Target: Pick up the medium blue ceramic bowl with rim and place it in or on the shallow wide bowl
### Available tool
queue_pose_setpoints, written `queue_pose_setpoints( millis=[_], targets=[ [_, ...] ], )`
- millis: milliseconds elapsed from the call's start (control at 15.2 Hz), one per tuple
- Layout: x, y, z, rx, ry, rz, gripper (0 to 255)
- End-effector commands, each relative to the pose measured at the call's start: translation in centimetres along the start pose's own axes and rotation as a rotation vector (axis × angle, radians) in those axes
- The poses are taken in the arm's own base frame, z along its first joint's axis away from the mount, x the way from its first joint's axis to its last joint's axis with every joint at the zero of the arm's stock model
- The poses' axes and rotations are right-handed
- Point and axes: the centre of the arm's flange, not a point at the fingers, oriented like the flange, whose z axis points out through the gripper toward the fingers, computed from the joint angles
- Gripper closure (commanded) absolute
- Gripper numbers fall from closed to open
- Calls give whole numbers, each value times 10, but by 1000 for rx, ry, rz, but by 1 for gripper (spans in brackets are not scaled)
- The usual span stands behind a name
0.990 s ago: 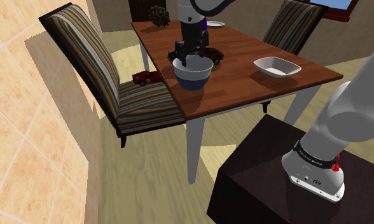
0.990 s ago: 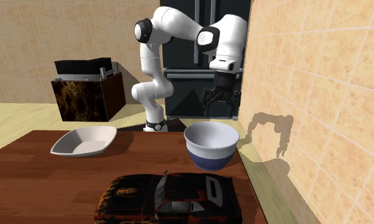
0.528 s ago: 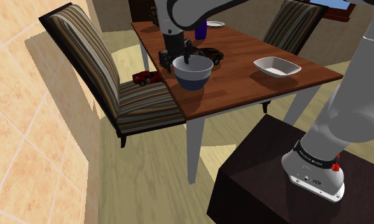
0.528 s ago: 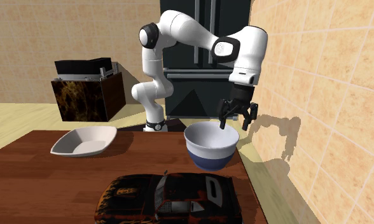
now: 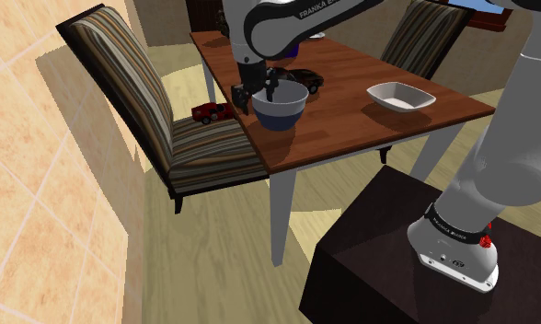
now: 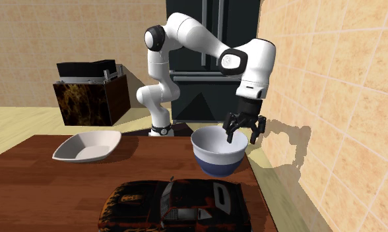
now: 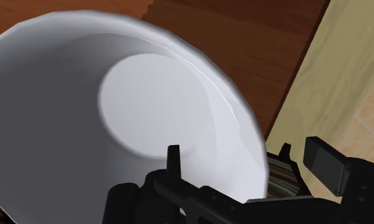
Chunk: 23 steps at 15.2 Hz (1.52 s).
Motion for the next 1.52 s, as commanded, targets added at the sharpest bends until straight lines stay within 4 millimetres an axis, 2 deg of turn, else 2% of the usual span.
queue_pose_setpoints(
  millis=[0, 264, 330, 924, 1452],
  targets=[
    [0, 0, 1, 0, 0, 0, 0],
    [0, 0, 1, 0, 0, 0, 0],
    [0, 0, 1, 0, 0, 0, 255],
    [0, 0, 1, 0, 0, 0, 255],
    [5, 8, -40, 0, 0, 0, 255]
  ],
)
